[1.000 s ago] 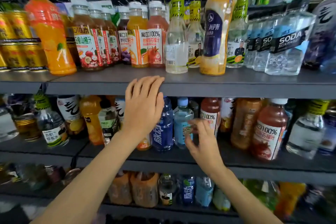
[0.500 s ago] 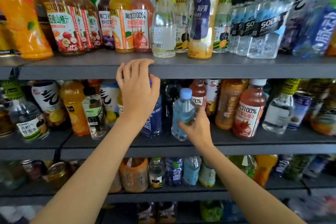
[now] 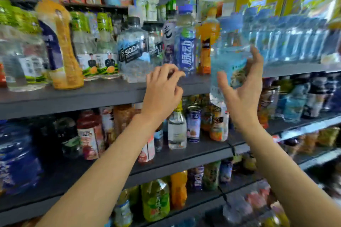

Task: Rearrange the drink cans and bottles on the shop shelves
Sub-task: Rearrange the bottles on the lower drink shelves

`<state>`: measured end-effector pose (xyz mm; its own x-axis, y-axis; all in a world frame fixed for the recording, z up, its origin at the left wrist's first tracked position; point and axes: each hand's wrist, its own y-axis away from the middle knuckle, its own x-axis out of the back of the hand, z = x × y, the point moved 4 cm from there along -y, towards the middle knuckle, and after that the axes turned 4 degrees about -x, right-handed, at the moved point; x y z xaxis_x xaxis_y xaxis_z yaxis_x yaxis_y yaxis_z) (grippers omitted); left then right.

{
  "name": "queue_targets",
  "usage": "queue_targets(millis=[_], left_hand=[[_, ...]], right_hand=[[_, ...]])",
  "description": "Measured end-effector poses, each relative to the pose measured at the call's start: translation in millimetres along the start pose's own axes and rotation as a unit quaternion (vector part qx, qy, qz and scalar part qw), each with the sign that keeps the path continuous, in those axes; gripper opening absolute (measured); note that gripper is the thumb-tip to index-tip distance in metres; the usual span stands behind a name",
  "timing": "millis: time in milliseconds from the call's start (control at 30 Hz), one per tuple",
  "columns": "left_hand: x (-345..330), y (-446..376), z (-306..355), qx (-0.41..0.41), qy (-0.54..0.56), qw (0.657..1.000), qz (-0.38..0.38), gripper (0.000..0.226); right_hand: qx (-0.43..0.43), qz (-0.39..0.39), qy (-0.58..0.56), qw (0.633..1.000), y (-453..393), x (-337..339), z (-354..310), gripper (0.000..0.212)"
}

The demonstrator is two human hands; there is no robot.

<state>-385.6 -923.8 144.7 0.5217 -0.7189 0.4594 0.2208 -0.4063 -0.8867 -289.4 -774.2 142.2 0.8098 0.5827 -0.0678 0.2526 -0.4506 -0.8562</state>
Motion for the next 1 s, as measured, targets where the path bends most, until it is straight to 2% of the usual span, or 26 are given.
queue_targets(millis=[200, 367, 533, 600, 667, 800, 867, 1000], left_hand=[[-62.2, -44.0, 31.1, 0.024, -0.063, 0.995, -0.074, 0.034], [-84.2, -66.2, 36.8, 0.066, -0.129, 0.987, -0.070, 0.034], [-88.3, -65.4, 32.5, 0.054, -0.175, 0.981, -0.063, 0.031], [-89.0, -65.9, 32.8, 0.060, -0.184, 0.979, -0.068, 0.034], [-89.6, -66.0, 33.2, 0.063, -0.195, 0.976, -0.076, 0.037], [-91.2, -64.6, 33.3, 0.067, -0.201, 0.973, -0.096, 0.031], [-90.9, -64.0, 34.8, 0.072, -0.200, 0.973, -0.093, 0.030], [-91.2, -62.5, 36.7, 0.084, -0.196, 0.973, -0.093, 0.030]], right_hand=[[0.081, 0.033, 0.051, 0.995, -111.6, 43.2, 62.4, 0.061], [0.064, 0.143, 0.091, 0.983, -169.3, 63.2, 108.3, 0.060], [-0.018, 0.184, 0.188, 0.965, -192.2, 71.3, 146.9, 0.061], [-0.052, 0.156, 0.180, 0.970, -192.9, 74.1, 163.9, 0.060], [-0.093, 0.089, 0.178, 0.976, -192.6, 75.0, 179.1, 0.058], [-0.110, -0.003, 0.186, 0.976, -191.6, 72.3, 185.8, 0.058], [-0.131, -0.018, 0.217, 0.967, -183.5, 71.2, 190.3, 0.059], [-0.179, -0.037, 0.332, 0.925, -164.4, 74.1, 199.2, 0.055]])
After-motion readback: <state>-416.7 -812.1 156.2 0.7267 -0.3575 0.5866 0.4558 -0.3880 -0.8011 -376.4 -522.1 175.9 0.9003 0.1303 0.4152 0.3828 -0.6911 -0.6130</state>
